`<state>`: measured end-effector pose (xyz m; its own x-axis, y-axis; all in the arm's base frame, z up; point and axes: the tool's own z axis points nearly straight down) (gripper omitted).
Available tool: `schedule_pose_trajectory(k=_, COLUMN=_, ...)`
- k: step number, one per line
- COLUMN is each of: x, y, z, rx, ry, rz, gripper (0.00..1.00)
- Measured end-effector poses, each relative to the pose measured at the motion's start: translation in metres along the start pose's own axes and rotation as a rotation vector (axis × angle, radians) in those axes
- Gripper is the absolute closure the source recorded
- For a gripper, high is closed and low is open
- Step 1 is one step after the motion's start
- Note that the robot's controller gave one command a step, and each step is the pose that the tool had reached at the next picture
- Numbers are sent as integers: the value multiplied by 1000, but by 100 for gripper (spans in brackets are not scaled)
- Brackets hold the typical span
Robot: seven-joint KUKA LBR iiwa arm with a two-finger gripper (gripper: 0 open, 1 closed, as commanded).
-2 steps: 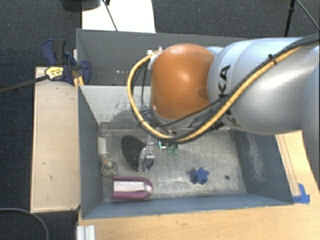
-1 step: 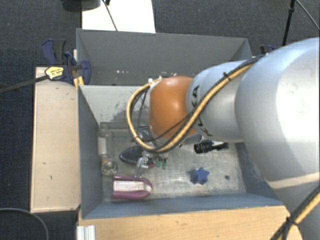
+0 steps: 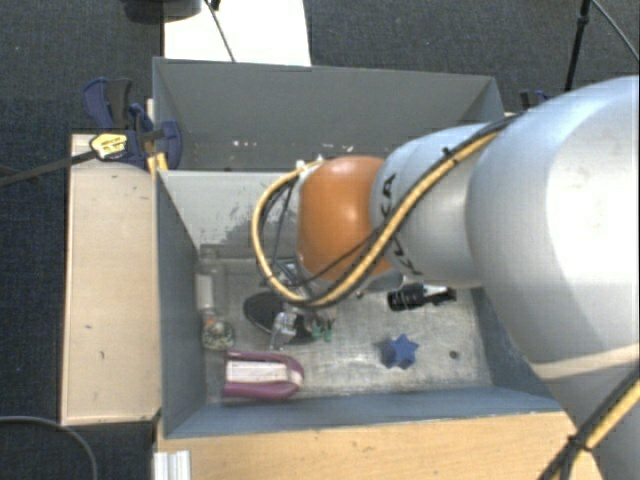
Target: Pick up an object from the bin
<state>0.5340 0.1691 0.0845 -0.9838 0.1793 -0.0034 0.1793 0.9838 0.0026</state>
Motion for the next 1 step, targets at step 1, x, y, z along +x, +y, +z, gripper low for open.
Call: schedule_pose_trajectory(k=1, x=8, y=5, z=-191, rx=-3, ry=-5, rz=53, gripper=100)
